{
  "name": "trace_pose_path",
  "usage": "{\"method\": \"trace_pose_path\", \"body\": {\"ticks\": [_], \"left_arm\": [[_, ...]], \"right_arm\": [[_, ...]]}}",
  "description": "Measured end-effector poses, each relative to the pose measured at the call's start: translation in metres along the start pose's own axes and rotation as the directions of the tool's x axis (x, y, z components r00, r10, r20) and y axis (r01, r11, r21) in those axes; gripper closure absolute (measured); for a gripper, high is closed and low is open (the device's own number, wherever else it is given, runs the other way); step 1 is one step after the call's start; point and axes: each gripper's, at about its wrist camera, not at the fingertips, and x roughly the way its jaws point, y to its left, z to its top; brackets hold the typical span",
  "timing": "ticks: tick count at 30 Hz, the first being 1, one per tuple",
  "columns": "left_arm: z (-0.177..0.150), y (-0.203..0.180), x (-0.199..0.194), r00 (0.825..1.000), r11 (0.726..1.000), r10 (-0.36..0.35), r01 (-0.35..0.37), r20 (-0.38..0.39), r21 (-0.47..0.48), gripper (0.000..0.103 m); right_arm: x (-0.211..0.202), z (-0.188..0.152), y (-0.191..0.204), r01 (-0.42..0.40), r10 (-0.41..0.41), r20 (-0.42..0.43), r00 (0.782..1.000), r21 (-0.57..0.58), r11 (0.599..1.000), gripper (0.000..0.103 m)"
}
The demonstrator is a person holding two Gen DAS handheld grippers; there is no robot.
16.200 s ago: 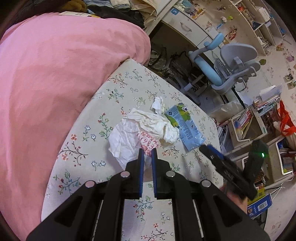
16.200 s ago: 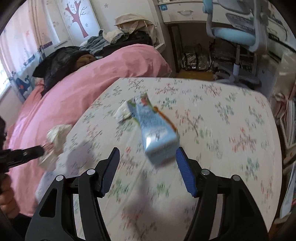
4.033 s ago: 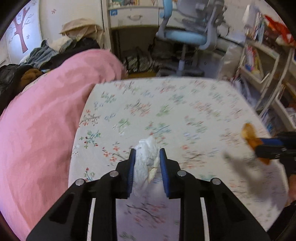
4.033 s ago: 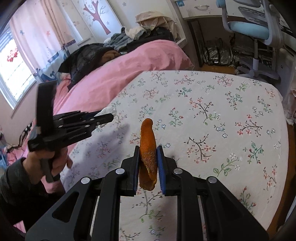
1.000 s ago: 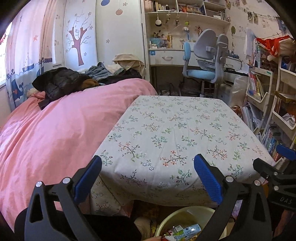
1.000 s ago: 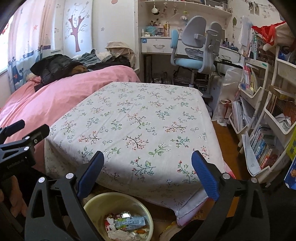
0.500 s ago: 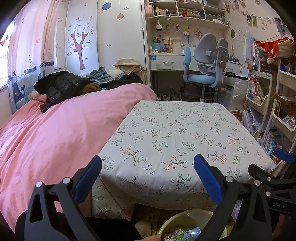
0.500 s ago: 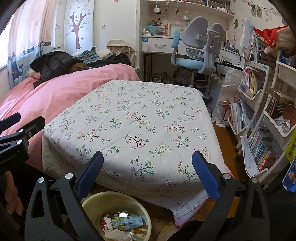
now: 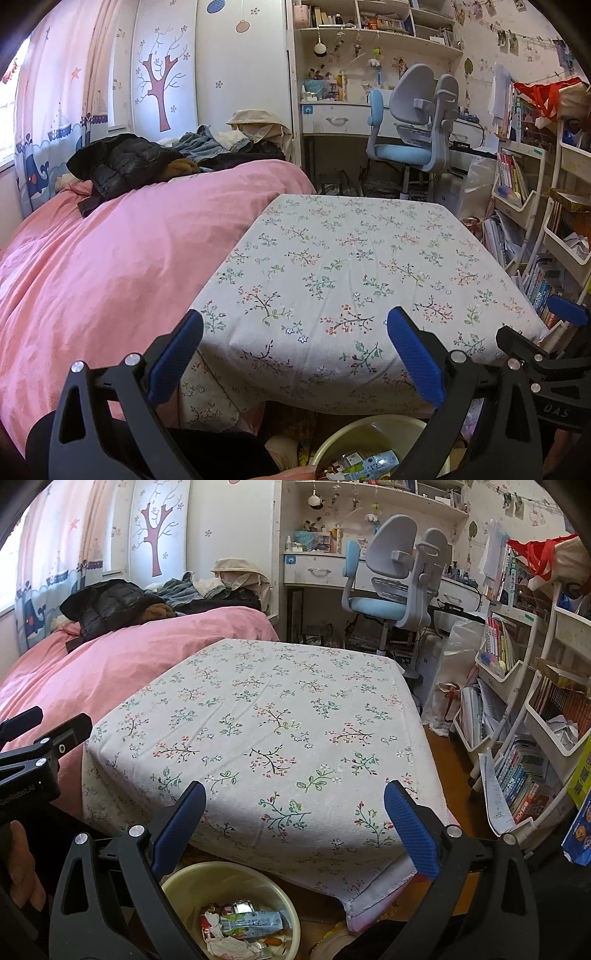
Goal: Collect trash
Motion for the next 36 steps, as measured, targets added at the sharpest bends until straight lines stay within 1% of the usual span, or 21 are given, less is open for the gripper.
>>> {"method": "trace_pose_path", "body": {"ticks": [20,25,32,36], "left_arm": [[-0.002,-0.003,-0.001,1.0,1.0,-0.006,0.006,0.007,0.003,0.008],[-0.005,0.003,-0.01,0.997,0.998,-0.021,0.025,0.079,-0.049,0.008],[-0.004,-0.003,-0.004,0.998,1.0,-0.016,0.016,0.054,-0.004,0.008],[0.009,-0.005,0.008,0.999,0.999,-0.04,0.04,-0.006,0.017,0.008]], "right_arm": [[0.002,-0.002,0.004,0.001,-0.001,-0.01,1.0,-0.012,1.0,0.009],[0.003,-0.003,0.003,0.001,-0.001,-0.013,1.0,-0.015,1.0,0.009],[0.003,-0.002,0.001,-0.005,0.005,-0.01,1.0,-0.007,1.0,0.009],[0.01,0.008,-0.01,-0.029,0.031,-0.033,0.999,0.042,0.999,0.007]]}}
